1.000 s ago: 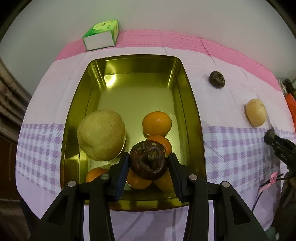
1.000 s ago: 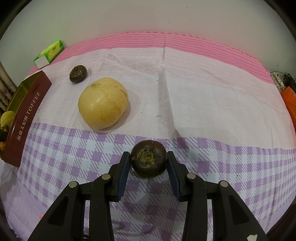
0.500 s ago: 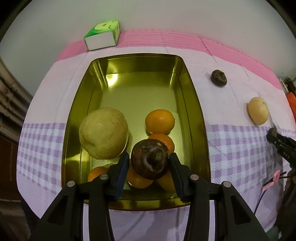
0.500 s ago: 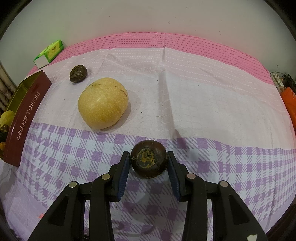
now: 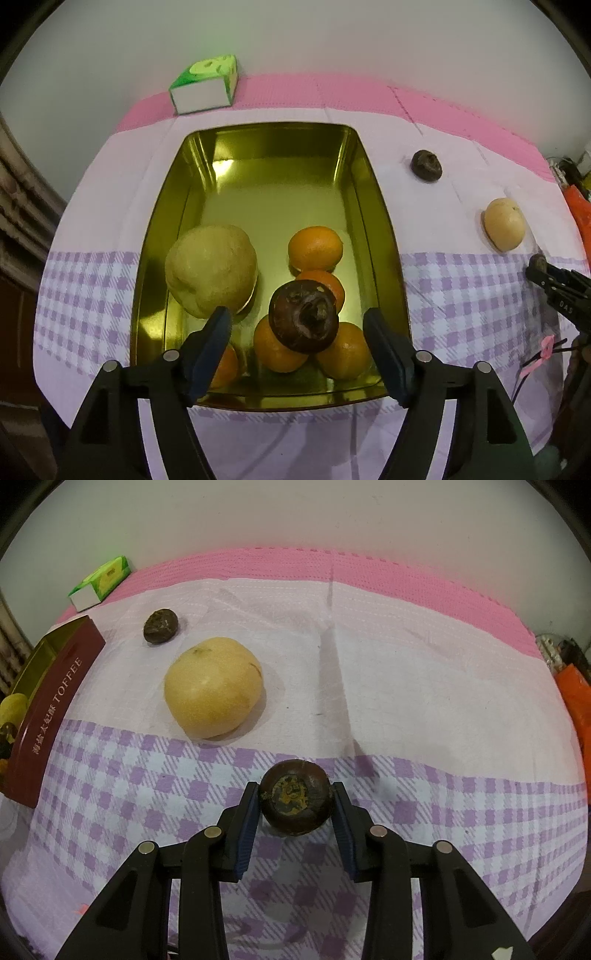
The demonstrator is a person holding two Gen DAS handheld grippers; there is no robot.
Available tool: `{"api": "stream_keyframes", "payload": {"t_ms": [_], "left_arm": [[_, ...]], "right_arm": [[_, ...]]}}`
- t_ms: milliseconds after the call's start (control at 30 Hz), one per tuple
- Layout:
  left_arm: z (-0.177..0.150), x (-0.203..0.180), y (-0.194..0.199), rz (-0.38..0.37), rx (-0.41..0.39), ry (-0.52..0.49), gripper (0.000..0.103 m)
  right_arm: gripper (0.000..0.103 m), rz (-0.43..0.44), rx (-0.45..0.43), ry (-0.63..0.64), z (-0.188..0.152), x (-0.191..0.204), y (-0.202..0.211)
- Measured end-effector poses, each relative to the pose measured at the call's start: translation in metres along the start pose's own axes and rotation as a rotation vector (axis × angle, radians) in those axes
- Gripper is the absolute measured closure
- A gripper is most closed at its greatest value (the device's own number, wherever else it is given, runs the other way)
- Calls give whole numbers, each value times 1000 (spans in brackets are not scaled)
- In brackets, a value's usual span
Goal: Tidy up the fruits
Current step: 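Open the left gripper to drop the dark brown fruit into the tray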
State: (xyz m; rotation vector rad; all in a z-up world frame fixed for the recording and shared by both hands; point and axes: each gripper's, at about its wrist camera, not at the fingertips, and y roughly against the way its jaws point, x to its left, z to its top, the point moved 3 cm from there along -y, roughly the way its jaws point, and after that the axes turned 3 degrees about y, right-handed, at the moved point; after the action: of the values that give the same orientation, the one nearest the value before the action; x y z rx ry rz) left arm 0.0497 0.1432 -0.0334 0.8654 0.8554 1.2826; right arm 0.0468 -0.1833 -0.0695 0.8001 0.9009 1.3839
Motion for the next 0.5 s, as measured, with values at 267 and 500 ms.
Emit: {"api": "stream_keyframes", "payload": {"t_ms": [267, 500], "left_arm": [[6, 2, 15, -23, -45, 10, 25], [18, 33, 39, 17, -124, 102, 23]], "right_arm": [[67, 61, -40, 28, 6, 20, 22], [67, 182, -76, 110, 21, 69, 38]]}}
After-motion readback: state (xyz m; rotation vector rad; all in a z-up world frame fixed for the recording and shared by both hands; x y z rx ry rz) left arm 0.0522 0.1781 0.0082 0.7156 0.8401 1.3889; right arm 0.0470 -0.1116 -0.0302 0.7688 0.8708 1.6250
